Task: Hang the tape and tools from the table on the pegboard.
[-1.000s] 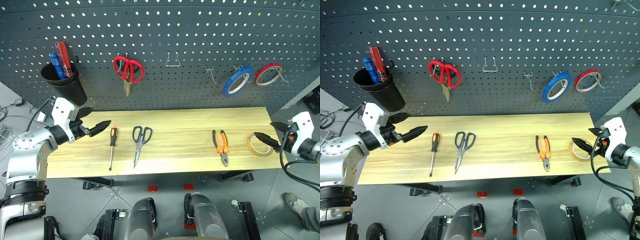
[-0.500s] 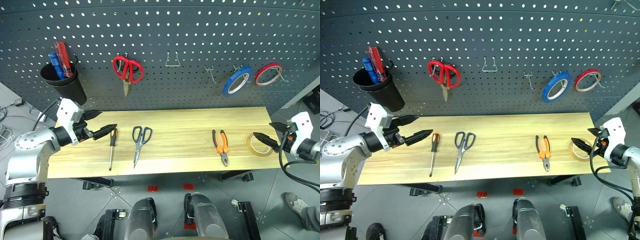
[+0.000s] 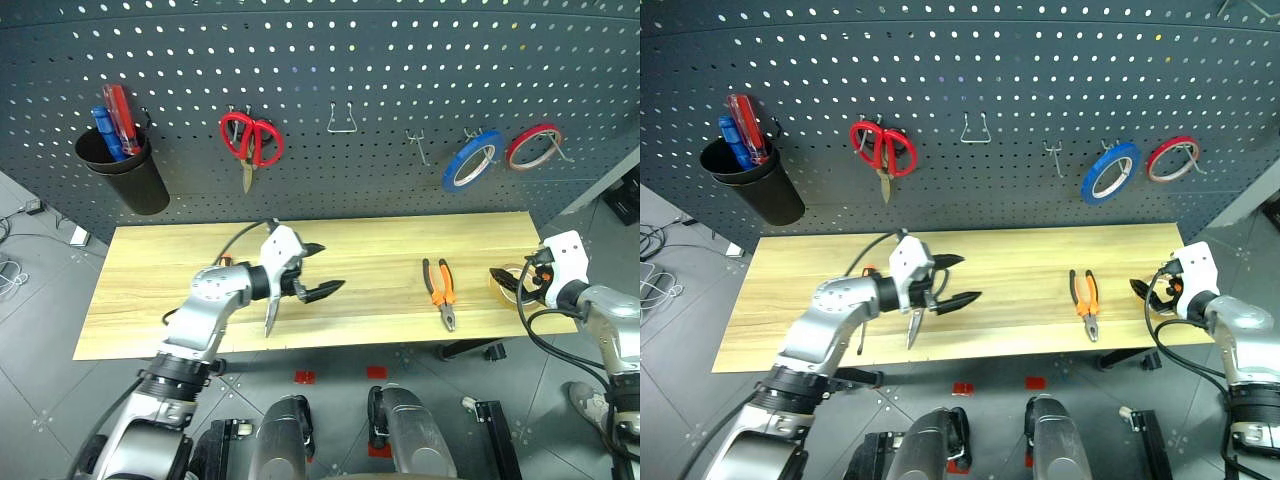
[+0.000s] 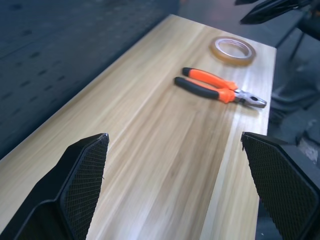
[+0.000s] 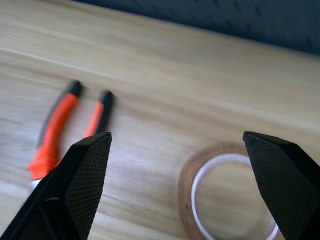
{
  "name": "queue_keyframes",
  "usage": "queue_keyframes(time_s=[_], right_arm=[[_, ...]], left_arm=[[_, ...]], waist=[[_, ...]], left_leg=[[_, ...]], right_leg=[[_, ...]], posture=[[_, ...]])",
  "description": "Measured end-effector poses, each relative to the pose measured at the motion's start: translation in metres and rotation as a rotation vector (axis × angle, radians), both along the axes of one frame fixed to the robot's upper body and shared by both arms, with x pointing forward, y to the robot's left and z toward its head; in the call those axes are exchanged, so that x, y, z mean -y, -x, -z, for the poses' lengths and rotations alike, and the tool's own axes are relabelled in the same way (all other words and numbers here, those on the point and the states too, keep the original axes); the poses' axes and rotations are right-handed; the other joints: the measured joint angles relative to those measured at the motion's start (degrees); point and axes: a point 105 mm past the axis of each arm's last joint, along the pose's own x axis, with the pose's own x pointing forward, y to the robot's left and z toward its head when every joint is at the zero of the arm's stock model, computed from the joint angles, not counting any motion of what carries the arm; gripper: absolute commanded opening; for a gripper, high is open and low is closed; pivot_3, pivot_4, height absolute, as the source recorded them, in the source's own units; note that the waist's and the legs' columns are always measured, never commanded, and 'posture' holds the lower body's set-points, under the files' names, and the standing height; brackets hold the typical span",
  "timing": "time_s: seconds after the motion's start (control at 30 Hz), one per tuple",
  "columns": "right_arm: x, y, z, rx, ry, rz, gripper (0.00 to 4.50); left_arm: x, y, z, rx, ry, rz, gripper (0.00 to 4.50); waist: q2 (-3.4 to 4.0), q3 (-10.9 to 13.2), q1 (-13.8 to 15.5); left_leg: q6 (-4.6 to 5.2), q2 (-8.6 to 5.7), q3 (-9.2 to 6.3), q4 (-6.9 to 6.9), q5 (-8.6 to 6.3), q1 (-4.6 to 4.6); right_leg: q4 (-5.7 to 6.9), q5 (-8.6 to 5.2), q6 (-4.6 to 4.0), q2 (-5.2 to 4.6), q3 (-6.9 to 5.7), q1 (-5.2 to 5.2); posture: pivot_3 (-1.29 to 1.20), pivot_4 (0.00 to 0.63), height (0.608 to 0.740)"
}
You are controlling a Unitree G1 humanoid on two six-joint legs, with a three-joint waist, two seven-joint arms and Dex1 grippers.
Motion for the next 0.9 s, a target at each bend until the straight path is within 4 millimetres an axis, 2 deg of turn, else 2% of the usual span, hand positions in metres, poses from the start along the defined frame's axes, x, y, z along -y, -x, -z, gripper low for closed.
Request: queue_keyframes(time_s=[0.03, 0.13, 0.23, 0.37, 0.57, 0.67, 0.9], right_arm=[[-0.003, -0.003, 0.005, -0.012, -0.018, 0.015, 4.50], [-0.006, -0.010, 0.011, -0.023, -0.050, 0.052, 4.50], [-0.002, -0.016, 0.018, -0.039, -0.067, 0.105, 4.50], [0.007, -0.021, 0.031, -0.062, -0.046, 0.187, 4.50], [0.006, -0.022, 0.039, -0.067, -0.049, 0.202, 4.50], [0.005, -0.026, 0.036, -0.055, -0.054, 0.202, 3.98], [-0.001, -0.026, 0.030, -0.024, -0.054, 0.183, 1.78]], left_arm=[[0.016, 0.003, 0.001, 0.012, 0.000, 0.035, 4.47], [0.034, 0.007, 0.004, 0.026, -0.022, 0.067, 4.47], [0.037, 0.006, 0.008, 0.023, -0.037, 0.043, 4.47], [0.044, 0.012, 0.001, 0.034, -0.028, 0.057, 4.47], [0.033, 0.020, 0.000, 0.018, -0.052, 0.040, 4.47], [0.030, 0.022, 0.000, 0.003, -0.058, 0.037, 4.50], [0.030, 0.022, -0.004, -0.011, -0.048, 0.029, 4.50]], waist=[[0.00, 0.17, -0.01], [0.03, 0.88, -0.26], [0.14, 1.43, -0.48], [0.18, 2.44, -0.43], [0.35, 3.49, -0.53], [0.17, 4.25, -0.53], [0.02, 5.28, -0.46]], left_leg=[[0.00, 0.00, 0.02, 0.01, 0.00, 0.01], [0.00, 0.04, 0.02, -0.02, 0.00, 0.03], [0.01, 0.06, 0.03, -0.03, 0.00, 0.02], [0.01, 0.05, 0.10, -0.03, 0.01, 0.04], [0.02, 0.08, 0.22, -0.07, 0.01, 0.11], [0.02, 0.08, 0.26, -0.05, 0.01, 0.21], [0.02, 0.12, 0.30, -0.08, 0.01, 0.23]], right_leg=[[0.00, 0.00, 0.00, 0.00, 0.03, 0.00], [0.02, 0.00, -0.01, 0.01, 0.05, -0.02], [0.03, 0.00, -0.01, 0.01, 0.05, -0.05], [0.05, 0.00, -0.01, -0.03, 0.08, -0.06], [0.09, 0.00, 0.00, -0.03, 0.20, -0.10], [0.10, -0.11, 0.19, -0.03, 0.25, -0.03], [0.09, -0.08, 0.14, -0.04, 0.27, -0.04]], posture=[[-0.12, 0.361, 0.740], [-0.12, 0.375, 0.740], [-0.09, 0.390, 0.740], [-0.07, 0.407, 0.740], [-0.07, 0.440, 0.740], [-0.06, 0.447, 0.740], [-0.07, 0.464, 0.740]])
